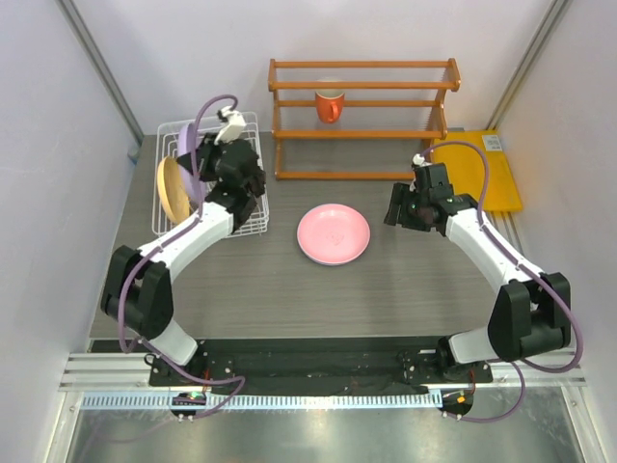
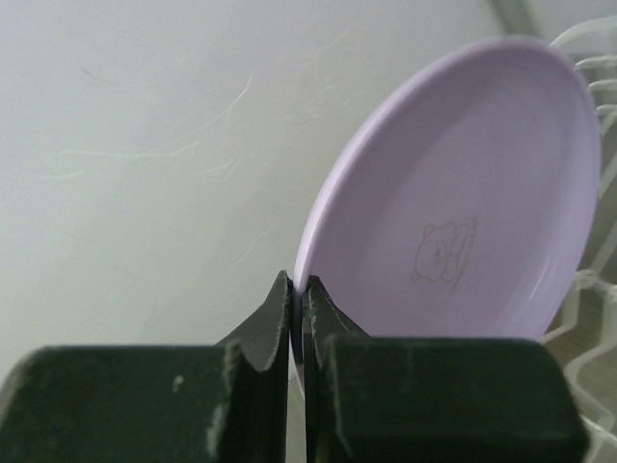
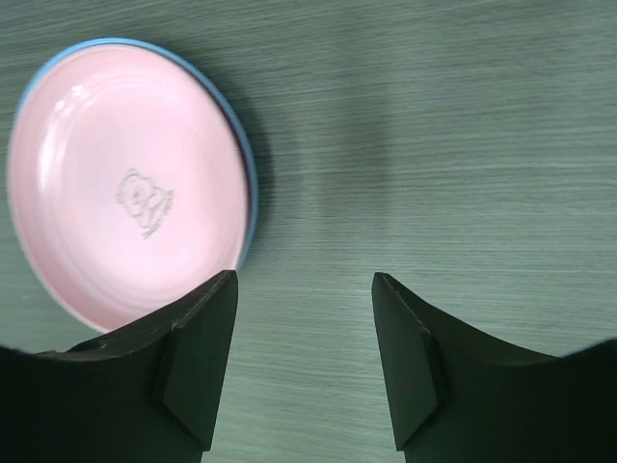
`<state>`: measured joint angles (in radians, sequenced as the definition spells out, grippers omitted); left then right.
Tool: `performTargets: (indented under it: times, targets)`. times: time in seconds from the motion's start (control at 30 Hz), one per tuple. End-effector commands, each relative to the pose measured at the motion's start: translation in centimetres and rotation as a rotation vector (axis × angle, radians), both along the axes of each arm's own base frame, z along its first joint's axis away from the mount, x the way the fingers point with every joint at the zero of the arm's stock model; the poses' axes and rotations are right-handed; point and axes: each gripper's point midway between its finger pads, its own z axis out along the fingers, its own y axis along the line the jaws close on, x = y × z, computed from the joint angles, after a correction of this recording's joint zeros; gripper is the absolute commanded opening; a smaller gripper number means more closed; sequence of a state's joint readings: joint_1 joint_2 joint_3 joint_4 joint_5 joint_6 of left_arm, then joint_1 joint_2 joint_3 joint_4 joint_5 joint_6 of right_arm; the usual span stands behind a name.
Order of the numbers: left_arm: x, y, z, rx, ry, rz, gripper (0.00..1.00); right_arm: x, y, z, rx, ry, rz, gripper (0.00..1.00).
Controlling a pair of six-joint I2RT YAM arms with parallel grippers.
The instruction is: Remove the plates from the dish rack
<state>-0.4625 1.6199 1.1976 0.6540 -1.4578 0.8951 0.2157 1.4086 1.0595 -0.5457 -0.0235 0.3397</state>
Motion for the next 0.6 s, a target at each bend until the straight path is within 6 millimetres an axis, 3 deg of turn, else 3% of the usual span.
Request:
performTargets:
  times: [0.0,0.03,0.07,0.3,0.43,0.57]
  targets:
    - [0.1,-5.2,-0.4,-0.185,0.035,-0.309,0.0,0.6,2.9,4.5,0.146,-0.131,0.107,0.65]
    - [0.5,-6.2,0.7,-0.304,-0.015,-0.371,0.0,0.6,3.2,5.1,0.162,-0.151,0.119,0.65]
    - [1.0,-8.1,-0.3,-0.437,-0.044,-0.451,0.0,0.6,3.4,5.6,0.174,-0.163,0.123,0.66]
    - [0.5,-14.6,-3.8,-0.791,0.011,-0.695,0.0,0.2,5.4,8.8,0.269,-0.246,0.166,0.68]
    - [-0.3,-16.9,-6.1,-0.935,0.043,-0.75,0.0,0.4,7.2,10.1,0.336,-0.299,0.191,0.69]
    - [-1.0,-19.3,-6.8,-1.073,0.053,-0.82,0.0,0.3,9.6,10.1,0.377,-0.31,0.222,0.71]
